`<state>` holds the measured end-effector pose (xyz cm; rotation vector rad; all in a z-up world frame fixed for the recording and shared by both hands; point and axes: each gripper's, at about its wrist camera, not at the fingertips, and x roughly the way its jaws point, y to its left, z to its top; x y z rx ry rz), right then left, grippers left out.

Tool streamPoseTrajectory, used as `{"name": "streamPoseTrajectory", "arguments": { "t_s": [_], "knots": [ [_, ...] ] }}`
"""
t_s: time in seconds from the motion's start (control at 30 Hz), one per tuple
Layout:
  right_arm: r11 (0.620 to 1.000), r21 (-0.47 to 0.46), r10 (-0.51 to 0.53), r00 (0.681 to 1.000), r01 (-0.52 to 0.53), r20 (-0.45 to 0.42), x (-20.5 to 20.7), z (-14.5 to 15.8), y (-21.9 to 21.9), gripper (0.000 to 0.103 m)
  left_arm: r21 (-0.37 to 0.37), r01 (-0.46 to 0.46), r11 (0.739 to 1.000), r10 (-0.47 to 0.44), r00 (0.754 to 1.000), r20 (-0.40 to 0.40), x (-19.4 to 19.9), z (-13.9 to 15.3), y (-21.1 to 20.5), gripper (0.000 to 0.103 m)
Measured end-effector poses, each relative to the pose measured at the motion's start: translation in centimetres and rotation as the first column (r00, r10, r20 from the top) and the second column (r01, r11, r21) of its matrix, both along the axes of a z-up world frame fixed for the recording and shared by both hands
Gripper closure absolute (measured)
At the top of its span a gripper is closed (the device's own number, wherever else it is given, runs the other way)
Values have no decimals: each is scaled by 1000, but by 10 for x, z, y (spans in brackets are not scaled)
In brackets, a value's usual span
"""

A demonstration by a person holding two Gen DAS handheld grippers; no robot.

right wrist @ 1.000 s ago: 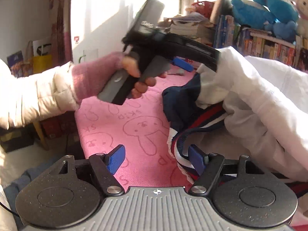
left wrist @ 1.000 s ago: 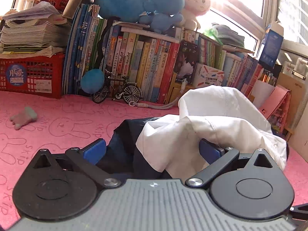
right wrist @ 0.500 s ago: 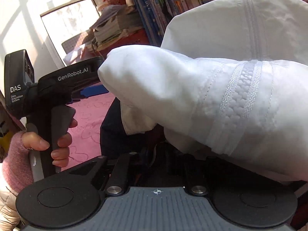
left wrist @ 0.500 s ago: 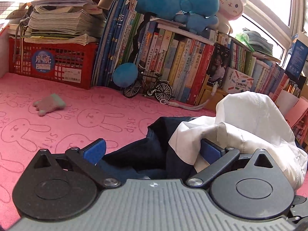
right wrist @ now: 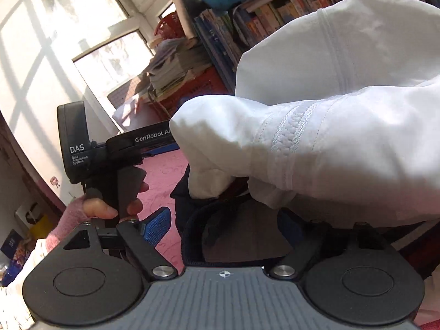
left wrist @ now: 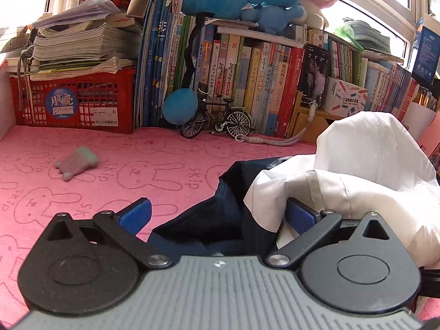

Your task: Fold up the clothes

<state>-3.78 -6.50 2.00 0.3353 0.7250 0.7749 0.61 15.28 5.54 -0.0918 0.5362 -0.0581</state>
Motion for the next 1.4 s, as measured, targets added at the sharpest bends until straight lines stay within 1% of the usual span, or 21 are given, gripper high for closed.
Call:
{"name": "streamPoseTrajectory", "arguments": {
  "t_s": [0.07, 0.1, 0.13, 0.17, 0.2, 0.3, 0.37, 0.43, 0.6, 0.67, 0.7, 0.83, 0.97, 1.0, 1.07, 1.13, 1.17, 1.2, 1.23, 1.27, 1.4],
  "knots": [
    [1000, -18, -26, 999, 25, -29, 13, -5, 14, 43, 22, -11, 1000, 11, 1000, -5, 1, 3, -3, 0],
    [1000, -16, -20, 997, 19, -73, 21, -10, 22, 63, 40, -12, 999, 12, 1000, -4, 1, 5, -5, 0],
    [1000, 0, -10, 996, 10, -91, 23, -14, 26, 74, 60, -11, 998, 11, 1000, -1, 0, 7, -8, 0],
    [1000, 17, 2, 994, 0, -106, 25, -17, 29, 78, 79, -9, 997, 9, 1000, 2, 0, 8, -10, 0],
    [1000, -4, 12, 998, -12, -57, 16, -14, 31, 82, 91, -5, 996, 4, 1000, 3, 1, 8, -11, 0],
    [996, -74, 56, 993, -48, 107, -17, -1, 36, 84, 96, 7, 995, -7, 1000, -3, 4, 6, -13, 0],
    [991, -100, 105, 970, -85, 217, -43, 9, 38, 84, 77, 12, 997, -11, 1000, -13, 8, 4, -13, 0],
    [982, -161, 148, 943, -103, 298, -61, 15, 44, 84, 70, 18, 997, -17, 1000, -15, 9, 4, -13, 0],
    [956, -266, 224, 897, -125, 382, -85, 12, 52, 84, 81, 33, 996, -31, 999, -21, 10, 1, -16, 0],
    [911, -397, 298, 839, -108, 456, -99, 9, 72, 83, 83, 37, 996, -35, 999, -29, 12, 0, -17, 0],
    [876, -474, 351, 795, -92, 495, -109, 6, 83, 81, 83, 41, 996, -38, 999, -35, 13, -2, -18, 0],
    [772, -631, 507, 672, -76, 540, -152, -10, 101, 76, 95, 59, 994, -53, 996, -66, 19, -10, -25, 0],
    [772, -629, 514, 675, -94, 530, -162, -10, 98, 74, 135, 95, 986, -78, 989, -122, 33, -29, -43, 0],
    [774, -626, 511, 676, -93, 531, -163, -9, 96, 71, 148, 108, 983, -87, 986, -142, 38, -36, -48, 0],
    [786, -612, 493, 688, -90, 533, -161, -4, 92, 62, 164, 119, 979, -94, 983, -155, 46, -43, -53, 0],
    [815, -575, 451, 708, -78, 544, -157, 6, 77, 53, 154, 116, 981, -93, 985, -145, 47, -38, -48, 0],
    [825, -561, 427, 715, -59, 553, -155, 11, 67, 49, 143, 106, 984, -87, 987, -133, 44, -33, -43, 0],
    [827, -563, 399, 723, -17, 564, -151, 14, 56, 39, 134, 95, 986, -80, 990, -119, 40, -27, -38, 0],
    [825, -565, 370, 730, 26, 575, -147, 17, 45, 34, 130, 85, 988, -72, 992, -100, 33, -20, -32, 0],
    [822, -566, 341, 735, 70, 586, -143, 19, 33, 34, 128, 74, 989, -65, 995, -73, 23, -12, -26, 0],
    [746, -622, 228, 786, 239, 575, -110, 13, -13, 36, 119, 60, 991, -66, 997, 42, -30, 22, -9, 0]
  ]
}}
